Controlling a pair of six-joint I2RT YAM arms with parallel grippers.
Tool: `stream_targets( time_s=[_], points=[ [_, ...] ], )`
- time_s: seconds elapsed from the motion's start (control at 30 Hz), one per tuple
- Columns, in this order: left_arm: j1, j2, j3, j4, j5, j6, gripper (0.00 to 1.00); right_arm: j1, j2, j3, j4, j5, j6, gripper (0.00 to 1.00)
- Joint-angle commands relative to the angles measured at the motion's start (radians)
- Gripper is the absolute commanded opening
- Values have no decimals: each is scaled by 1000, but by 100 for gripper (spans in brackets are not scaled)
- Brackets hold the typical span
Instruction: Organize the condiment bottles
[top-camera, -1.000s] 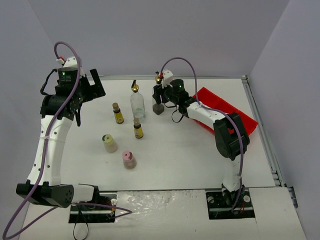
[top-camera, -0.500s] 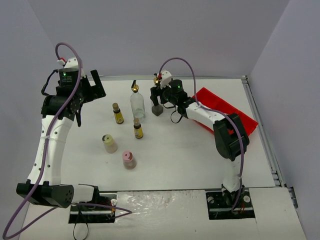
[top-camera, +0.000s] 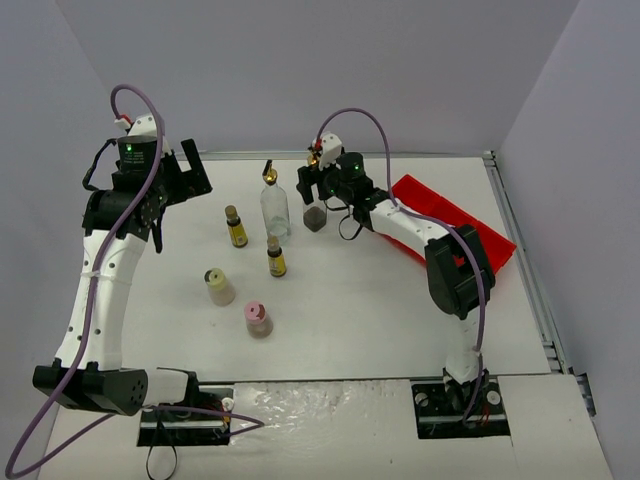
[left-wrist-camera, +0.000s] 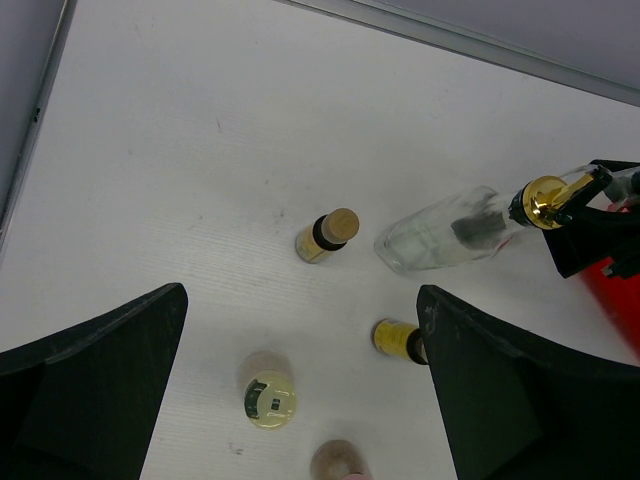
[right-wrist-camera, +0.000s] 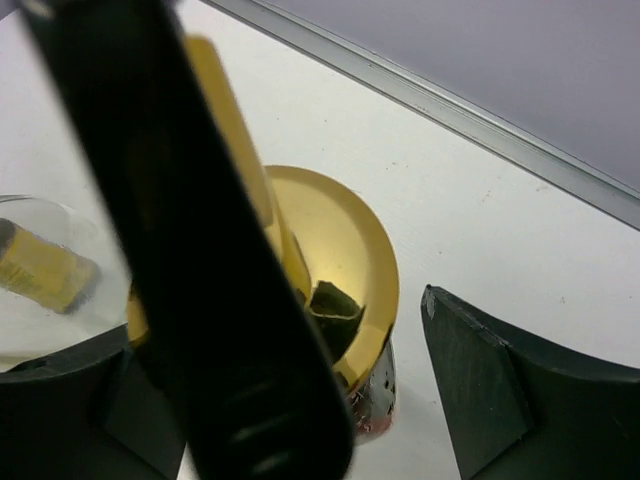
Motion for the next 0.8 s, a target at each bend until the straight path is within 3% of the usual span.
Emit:
stream_targets(
  time_s=[0.0, 0.27, 0.5, 0.77],
  points=[
    [6, -25, 15, 60, 0, 15, 97, 3, 14, 61, 64, -12, 8, 76],
    [6, -25, 15, 60, -2, 17, 97, 0, 13, 46, 66, -11, 13, 54],
    [6, -30, 10, 62, 0, 15, 97, 2, -20, 47, 20, 53, 15, 1],
    [6, -42, -2, 72, 12, 8, 97, 1, -178, -4, -47, 209, 26, 0]
  ],
)
